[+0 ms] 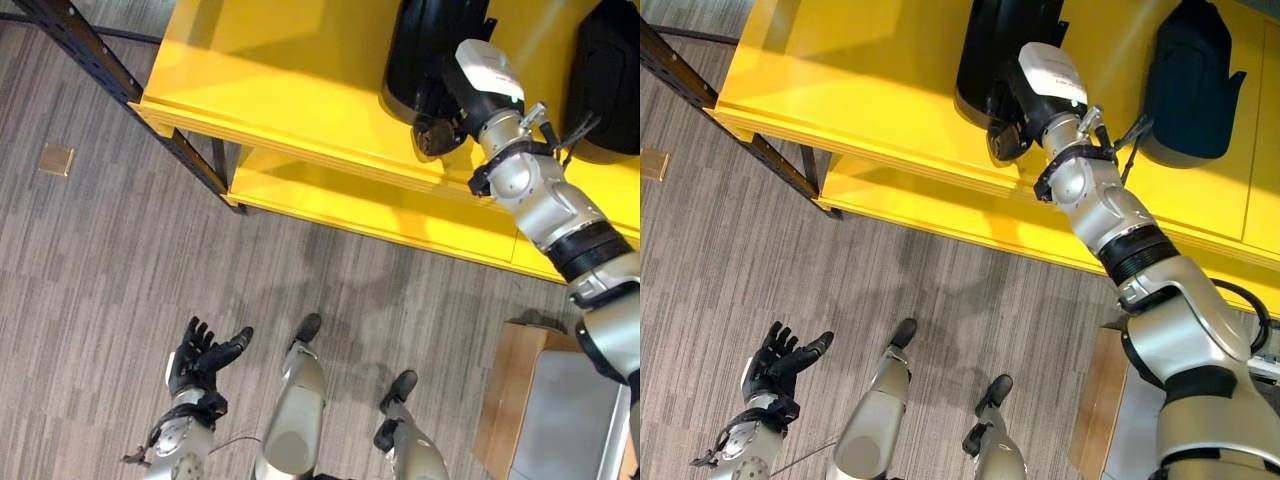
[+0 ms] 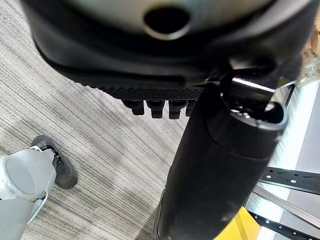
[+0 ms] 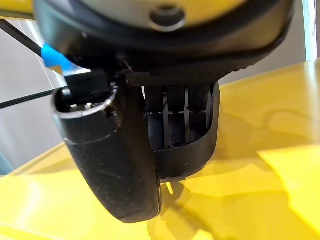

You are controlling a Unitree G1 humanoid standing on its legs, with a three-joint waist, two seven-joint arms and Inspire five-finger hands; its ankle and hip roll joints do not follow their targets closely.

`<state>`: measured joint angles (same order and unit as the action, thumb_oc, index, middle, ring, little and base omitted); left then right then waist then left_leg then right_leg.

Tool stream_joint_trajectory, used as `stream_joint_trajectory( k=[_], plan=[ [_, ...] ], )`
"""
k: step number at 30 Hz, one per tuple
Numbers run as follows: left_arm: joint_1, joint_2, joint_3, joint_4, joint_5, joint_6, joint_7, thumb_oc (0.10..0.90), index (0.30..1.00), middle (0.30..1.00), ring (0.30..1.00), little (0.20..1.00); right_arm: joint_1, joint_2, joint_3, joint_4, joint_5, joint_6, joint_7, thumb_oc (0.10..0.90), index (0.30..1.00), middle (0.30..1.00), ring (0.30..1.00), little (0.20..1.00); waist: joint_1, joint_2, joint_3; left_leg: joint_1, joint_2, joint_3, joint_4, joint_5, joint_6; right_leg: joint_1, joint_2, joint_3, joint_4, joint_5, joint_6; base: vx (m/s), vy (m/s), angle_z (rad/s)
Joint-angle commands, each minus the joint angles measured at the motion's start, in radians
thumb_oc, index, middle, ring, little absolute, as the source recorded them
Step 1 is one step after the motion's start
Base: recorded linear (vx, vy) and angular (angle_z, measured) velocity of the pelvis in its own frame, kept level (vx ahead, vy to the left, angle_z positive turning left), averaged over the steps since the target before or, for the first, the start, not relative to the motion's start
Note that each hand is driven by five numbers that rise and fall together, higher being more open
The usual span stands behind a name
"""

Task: Move parts from the plastic box to the shelf.

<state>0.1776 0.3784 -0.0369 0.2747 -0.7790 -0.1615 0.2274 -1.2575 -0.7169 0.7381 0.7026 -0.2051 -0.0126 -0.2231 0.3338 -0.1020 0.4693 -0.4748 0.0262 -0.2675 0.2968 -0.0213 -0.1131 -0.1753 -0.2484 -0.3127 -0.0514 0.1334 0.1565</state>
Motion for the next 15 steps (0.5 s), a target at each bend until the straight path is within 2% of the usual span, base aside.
stream_joint_trajectory(
  k=[1,15],
  plan=[
    [0.056,0.083,0.010,-0.072,0.002,-0.086,-0.015,0.900,1.000,1.000,1.000,1.000,-0.178,-0.097,0.036,-0.015,-0.005,-0.021,-0.059,0.400,0.300,0.300,0.300,0.300,0.002,-0.007,-0.039,-0.020,0.013,0.034,-0.078,0.060,0.040,0.060,-0.084,-0.034,0.100,-0.058,0.043,0.00,0.000,0.00],
    [0.051,0.089,0.019,-0.068,0.004,-0.088,-0.012,0.900,1.000,1.000,1.000,1.000,-0.202,-0.122,0.071,-0.009,-0.016,-0.022,-0.051,0.400,0.300,0.300,0.300,0.300,-0.004,-0.011,-0.044,-0.023,0.011,0.032,-0.068,0.054,0.040,0.063,-0.082,-0.035,0.100,-0.063,0.042,0.00,0.000,0.00]
  ],
)
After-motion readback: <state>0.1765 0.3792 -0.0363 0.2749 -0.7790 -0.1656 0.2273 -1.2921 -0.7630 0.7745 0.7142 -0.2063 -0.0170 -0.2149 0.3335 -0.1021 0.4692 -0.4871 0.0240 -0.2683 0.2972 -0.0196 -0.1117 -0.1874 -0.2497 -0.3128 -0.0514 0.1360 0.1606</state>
